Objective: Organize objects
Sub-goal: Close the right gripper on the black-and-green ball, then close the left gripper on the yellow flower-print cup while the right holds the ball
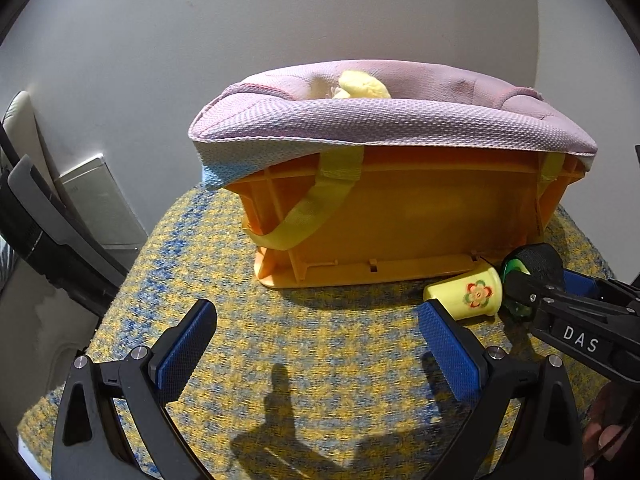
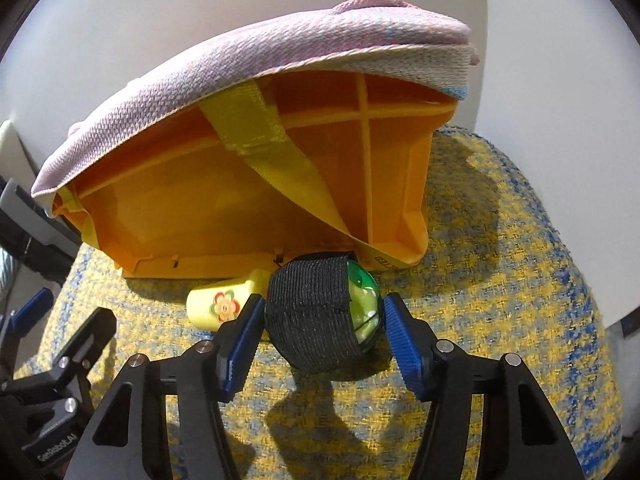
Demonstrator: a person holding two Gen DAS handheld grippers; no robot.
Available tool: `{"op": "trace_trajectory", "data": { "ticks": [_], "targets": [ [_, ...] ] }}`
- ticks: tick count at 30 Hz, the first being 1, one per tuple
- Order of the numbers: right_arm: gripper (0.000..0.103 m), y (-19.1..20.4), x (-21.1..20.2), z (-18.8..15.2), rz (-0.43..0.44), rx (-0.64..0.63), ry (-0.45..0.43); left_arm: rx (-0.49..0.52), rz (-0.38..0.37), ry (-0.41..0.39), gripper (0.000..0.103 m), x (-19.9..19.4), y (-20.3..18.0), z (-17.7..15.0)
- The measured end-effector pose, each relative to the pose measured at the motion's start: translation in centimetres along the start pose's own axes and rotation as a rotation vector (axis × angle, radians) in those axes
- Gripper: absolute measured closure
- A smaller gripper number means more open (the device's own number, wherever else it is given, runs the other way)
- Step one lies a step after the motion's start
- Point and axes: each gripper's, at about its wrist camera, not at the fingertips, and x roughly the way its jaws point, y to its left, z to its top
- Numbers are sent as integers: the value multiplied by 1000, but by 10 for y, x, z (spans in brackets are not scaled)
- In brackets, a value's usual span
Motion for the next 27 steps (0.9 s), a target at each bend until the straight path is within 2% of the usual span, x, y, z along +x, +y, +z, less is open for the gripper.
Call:
{"op": "trace_trajectory", "data": {
  "ticks": [9,15,27],
  "targets": [
    [43,-25,-26,-5,-35,48,-40,6,-49,0,0,1,-29,7],
    [43,-53,-27,4,-52,85,-43,20,-84,5,0,8,-48,8],
    [43,-73,-25,11,-80,139,-52,12,-171,51,1,35,-72,8]
  ]
}}
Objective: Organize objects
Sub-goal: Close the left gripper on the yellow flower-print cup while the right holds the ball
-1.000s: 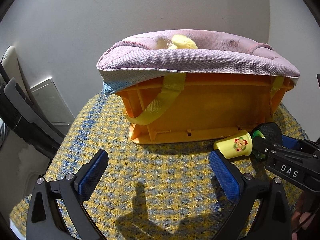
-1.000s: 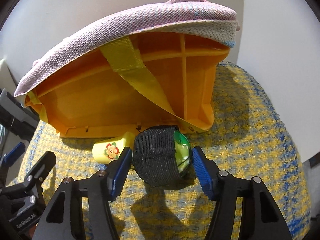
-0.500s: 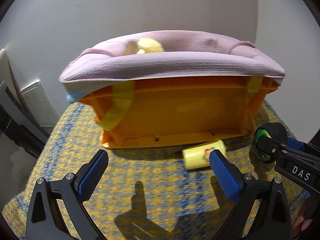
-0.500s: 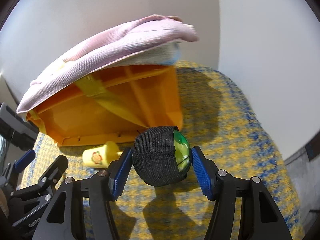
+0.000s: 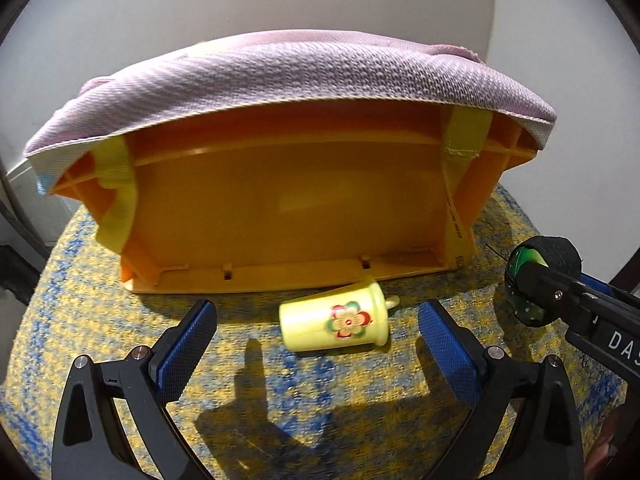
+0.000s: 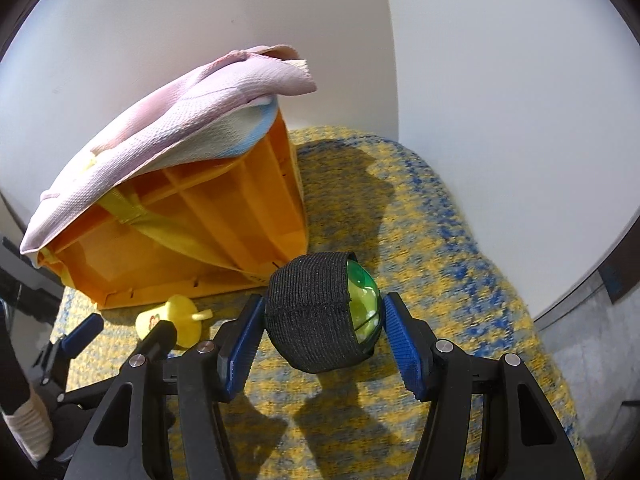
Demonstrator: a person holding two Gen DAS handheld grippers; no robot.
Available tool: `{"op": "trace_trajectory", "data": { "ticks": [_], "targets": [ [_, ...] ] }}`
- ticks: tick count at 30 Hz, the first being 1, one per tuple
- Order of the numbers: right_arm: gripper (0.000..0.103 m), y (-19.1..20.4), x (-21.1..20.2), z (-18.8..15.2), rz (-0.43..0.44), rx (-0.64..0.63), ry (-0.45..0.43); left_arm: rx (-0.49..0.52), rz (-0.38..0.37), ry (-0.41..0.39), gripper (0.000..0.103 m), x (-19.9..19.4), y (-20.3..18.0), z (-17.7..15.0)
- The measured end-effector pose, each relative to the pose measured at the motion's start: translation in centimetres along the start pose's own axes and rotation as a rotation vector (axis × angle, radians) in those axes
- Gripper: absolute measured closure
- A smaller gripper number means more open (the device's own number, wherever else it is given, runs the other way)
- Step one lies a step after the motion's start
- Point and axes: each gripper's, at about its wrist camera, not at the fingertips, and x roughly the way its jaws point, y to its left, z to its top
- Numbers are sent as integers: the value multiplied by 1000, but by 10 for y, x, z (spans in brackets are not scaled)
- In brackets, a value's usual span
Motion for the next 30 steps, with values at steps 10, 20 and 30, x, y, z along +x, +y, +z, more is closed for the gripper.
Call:
{"op": "trace_trajectory", "data": {
  "ticks": [10,20,30],
  "targets": [
    [43,-10,8,3,-1,21,17,9,-19,25,20,11,-2,1],
    [43,-9,10,3,5,23,24,41,-14,57,44,16,-3,2],
    [43,-3,1,4,18,4,4,70,10,24,44,-8,1,2]
  ]
}}
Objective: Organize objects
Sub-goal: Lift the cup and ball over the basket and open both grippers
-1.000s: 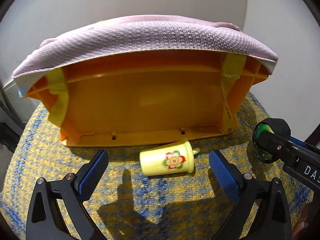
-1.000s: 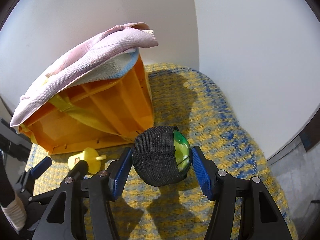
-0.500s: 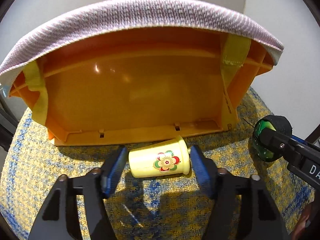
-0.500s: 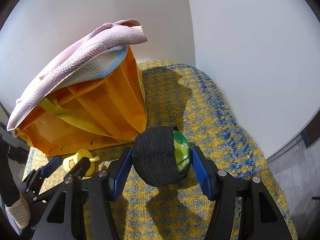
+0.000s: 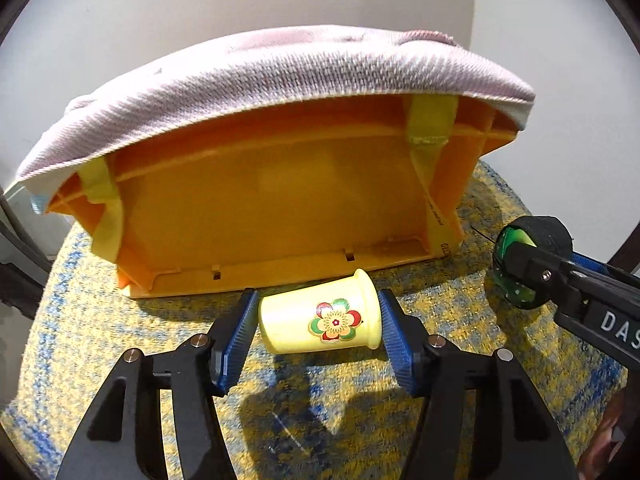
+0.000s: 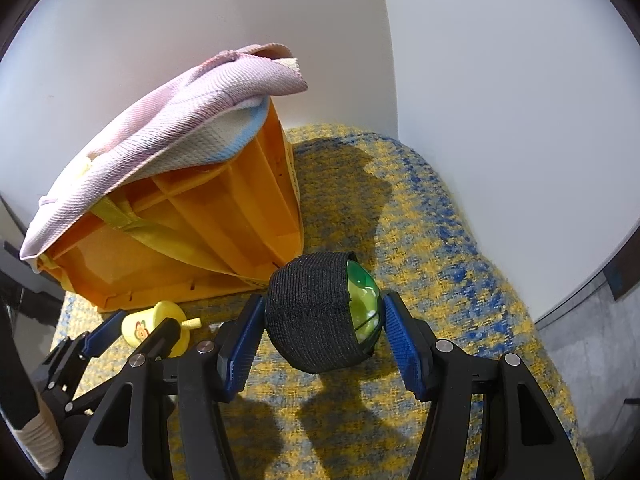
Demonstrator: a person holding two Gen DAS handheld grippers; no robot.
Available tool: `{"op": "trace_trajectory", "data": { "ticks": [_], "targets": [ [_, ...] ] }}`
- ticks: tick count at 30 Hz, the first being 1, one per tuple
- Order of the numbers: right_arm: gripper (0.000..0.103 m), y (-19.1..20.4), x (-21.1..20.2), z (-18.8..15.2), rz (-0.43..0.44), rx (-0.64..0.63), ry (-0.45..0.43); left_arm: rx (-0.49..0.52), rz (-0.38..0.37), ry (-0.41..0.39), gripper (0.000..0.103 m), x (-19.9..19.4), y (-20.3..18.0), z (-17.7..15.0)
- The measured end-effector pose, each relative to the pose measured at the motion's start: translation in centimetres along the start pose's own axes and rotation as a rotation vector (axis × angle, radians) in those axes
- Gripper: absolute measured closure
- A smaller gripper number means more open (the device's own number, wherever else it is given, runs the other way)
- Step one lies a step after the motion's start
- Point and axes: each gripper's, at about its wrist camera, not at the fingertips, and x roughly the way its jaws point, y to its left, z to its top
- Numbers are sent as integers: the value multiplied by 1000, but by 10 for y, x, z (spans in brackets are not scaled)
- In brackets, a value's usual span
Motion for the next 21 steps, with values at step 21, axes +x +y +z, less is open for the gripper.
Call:
{"op": "trace_trajectory", "data": {
  "ticks": [21],
  "targets": [
    [43,51,-46,-4,37,-112,-26,-6,64,-38,44,-88,38,-7]
  ]
}}
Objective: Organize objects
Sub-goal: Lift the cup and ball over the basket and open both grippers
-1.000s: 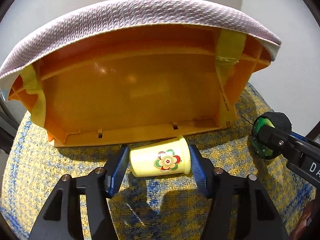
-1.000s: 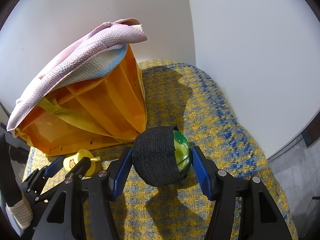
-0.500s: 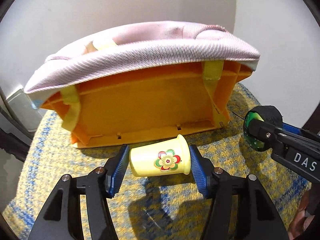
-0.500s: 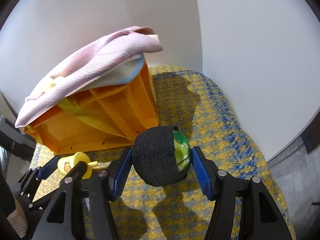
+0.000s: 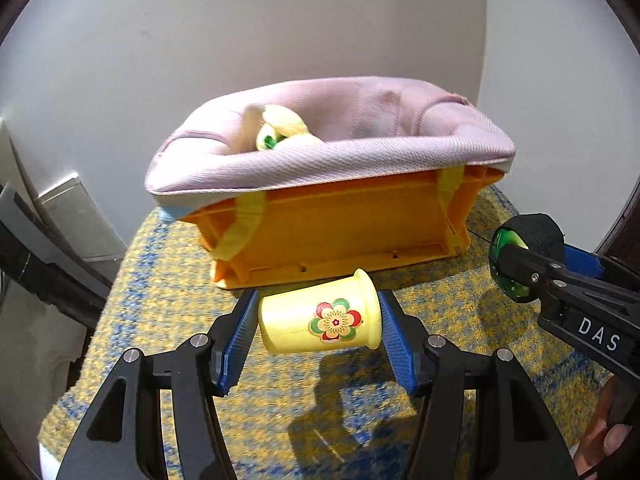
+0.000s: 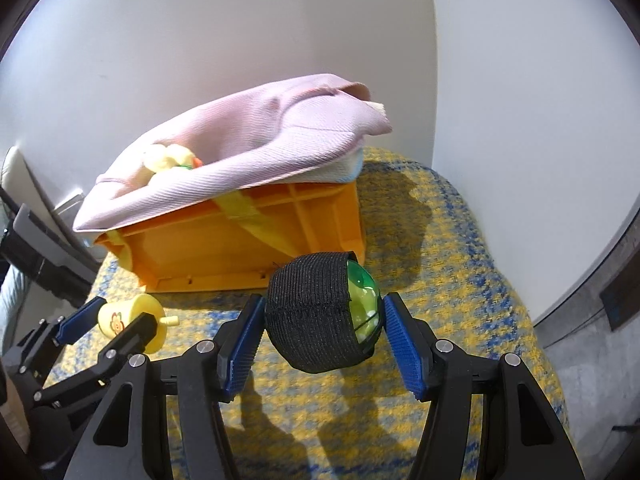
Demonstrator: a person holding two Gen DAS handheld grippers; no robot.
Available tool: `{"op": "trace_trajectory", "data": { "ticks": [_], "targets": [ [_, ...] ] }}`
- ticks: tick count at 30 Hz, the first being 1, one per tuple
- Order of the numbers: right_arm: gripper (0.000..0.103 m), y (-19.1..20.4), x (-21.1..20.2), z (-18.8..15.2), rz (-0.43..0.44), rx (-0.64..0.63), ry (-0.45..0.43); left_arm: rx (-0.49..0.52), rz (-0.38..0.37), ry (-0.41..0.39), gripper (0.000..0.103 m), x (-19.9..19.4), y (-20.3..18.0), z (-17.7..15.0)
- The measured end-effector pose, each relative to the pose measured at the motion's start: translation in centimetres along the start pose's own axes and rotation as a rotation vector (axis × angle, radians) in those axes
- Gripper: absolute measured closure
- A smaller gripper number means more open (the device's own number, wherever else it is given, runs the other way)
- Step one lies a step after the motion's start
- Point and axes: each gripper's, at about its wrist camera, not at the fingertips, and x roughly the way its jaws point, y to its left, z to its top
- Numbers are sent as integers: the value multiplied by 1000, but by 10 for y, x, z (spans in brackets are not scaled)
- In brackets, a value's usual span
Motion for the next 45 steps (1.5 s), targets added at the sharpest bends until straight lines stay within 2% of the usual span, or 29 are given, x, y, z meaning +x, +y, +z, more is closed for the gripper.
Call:
{"op": "trace_trajectory", "data": {
  "ticks": [7,25,33,45],
  "targets": [
    [43,22,-25,5,6,-36,-25,-14,-6,-20,44,-15,19,5],
    [43,50,-76,47,23,-69,-117,-15,-46,-96,44,-55,35,55],
    [43,62,-82,76,37,-80,-146,-11,-49,-122,44,-60,45,86],
    [43,70,-70,112,32,-90,-144,-15,-63,-121,44,-44,52,125]
  ]
}}
